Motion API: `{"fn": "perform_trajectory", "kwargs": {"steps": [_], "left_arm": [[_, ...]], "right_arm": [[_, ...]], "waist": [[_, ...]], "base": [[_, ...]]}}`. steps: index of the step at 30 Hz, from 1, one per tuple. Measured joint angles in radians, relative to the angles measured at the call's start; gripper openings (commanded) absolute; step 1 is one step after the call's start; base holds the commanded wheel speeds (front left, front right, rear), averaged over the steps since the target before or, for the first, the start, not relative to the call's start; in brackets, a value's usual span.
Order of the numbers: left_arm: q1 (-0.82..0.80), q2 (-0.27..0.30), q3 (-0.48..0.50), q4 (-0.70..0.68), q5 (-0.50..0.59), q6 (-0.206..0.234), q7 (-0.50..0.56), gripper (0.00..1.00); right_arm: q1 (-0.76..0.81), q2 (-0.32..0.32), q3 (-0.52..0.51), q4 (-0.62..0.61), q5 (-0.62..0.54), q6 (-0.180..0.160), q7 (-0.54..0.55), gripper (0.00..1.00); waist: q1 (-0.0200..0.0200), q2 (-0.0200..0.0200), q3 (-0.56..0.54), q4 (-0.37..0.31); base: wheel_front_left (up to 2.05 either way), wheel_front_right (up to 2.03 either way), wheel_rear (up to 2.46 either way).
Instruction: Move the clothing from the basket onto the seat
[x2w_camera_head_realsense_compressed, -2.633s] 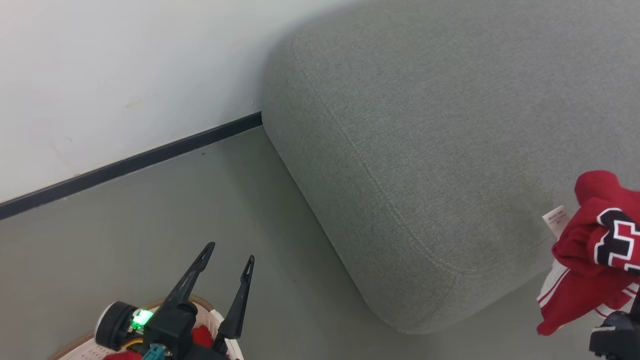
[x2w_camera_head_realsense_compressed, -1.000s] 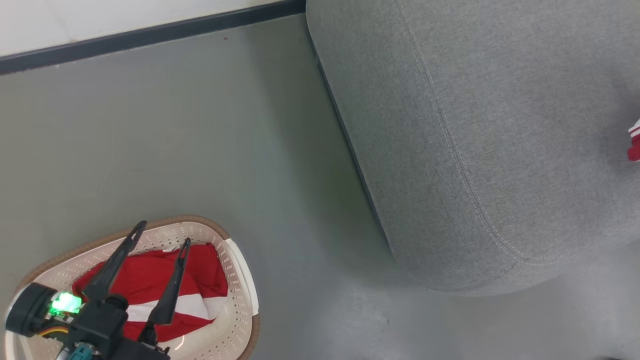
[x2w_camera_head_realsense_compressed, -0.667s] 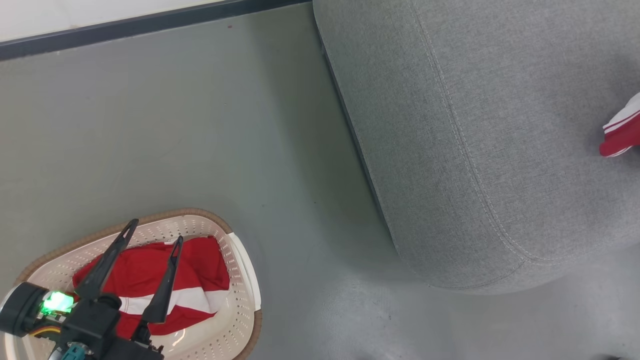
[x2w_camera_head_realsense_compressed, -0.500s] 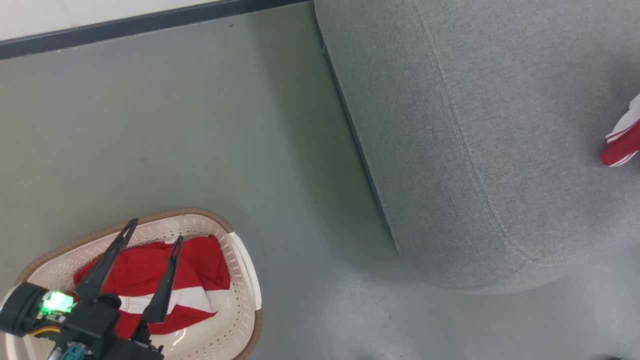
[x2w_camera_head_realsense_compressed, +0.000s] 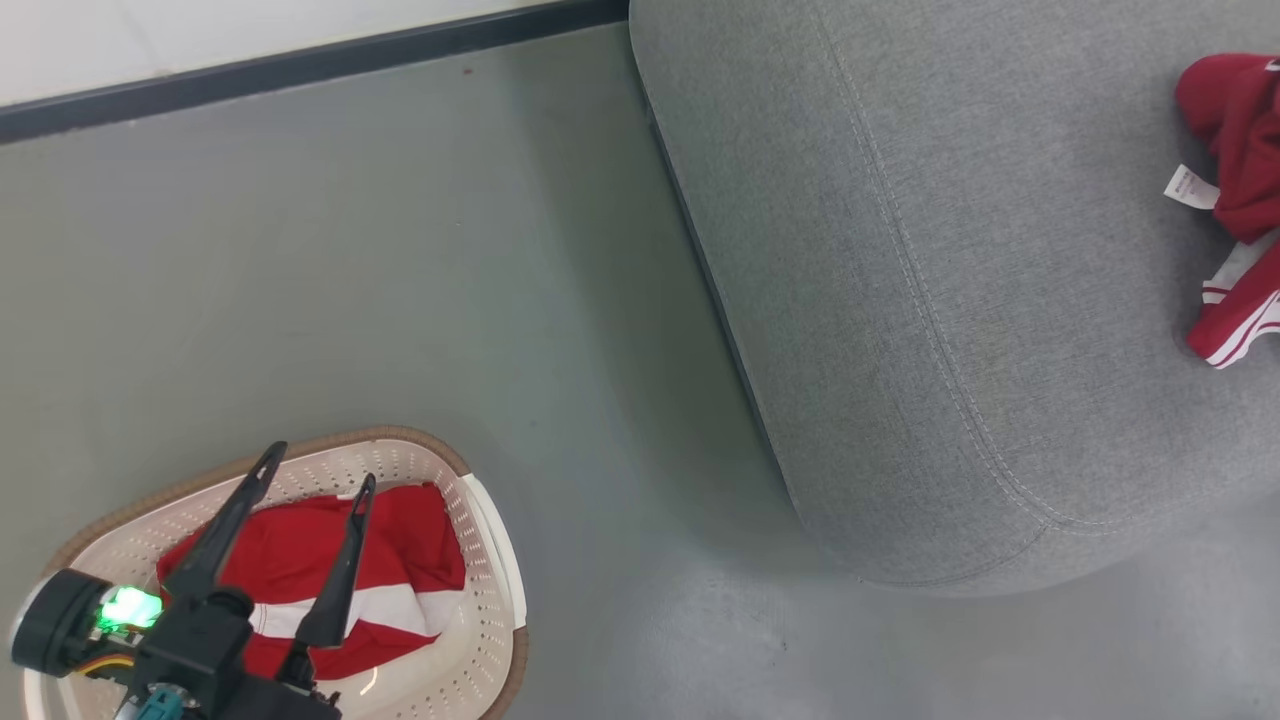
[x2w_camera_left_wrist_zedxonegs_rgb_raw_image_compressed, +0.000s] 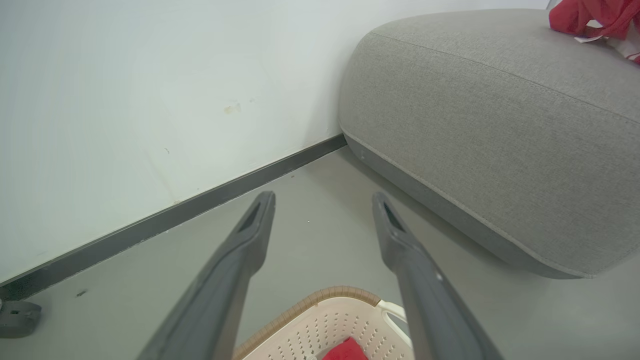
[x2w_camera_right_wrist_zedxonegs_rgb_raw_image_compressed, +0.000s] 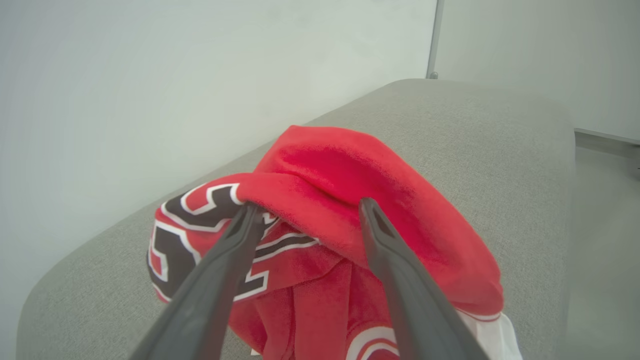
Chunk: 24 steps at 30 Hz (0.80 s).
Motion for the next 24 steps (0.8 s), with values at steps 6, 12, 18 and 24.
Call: {"fn": "perform_trajectory", "kwargs": {"steps": [6, 12, 18, 24], "left_arm": [[-0.001, -0.026, -0.009, 0.021, -0.002, 0.0, 0.0, 1.0], [-0.009, -0.062, -0.026, 0.052, -0.007, 0.0, 0.0, 1.0], [-0.028, -0.1, -0.039, 0.081, -0.008, 0.0, 0.0, 1.0], [-0.033, -0.151, -0.025, 0.126, -0.052, 0.0, 0.0, 1.0]], "right_arm": [[-0.001, 0.034, 0.051, -0.024, -0.045, 0.024, -0.001, 1.0], [-0.001, 0.051, 0.09, -0.089, -0.086, 0.033, -0.001, 1.0], [0.015, 0.058, 0.105, -0.149, -0.113, 0.043, -0.001, 1.0], [0.098, 0.11, 0.118, -0.247, -0.113, 0.066, -0.004, 1.0]], "waist": [[0.0, 0.0, -0.031, -0.002], [0.0, 0.0, -0.073, -0.003], [0.0, -0.0001, -0.116, 0.003], [-0.0001, -0.0001, -0.179, 0.019]], "base": [[0.0, 0.0, 0.0], [0.0, 0.0, 0.0], [0.0, 0.0, 0.0], [0.0, 0.0, 0.0]]}}
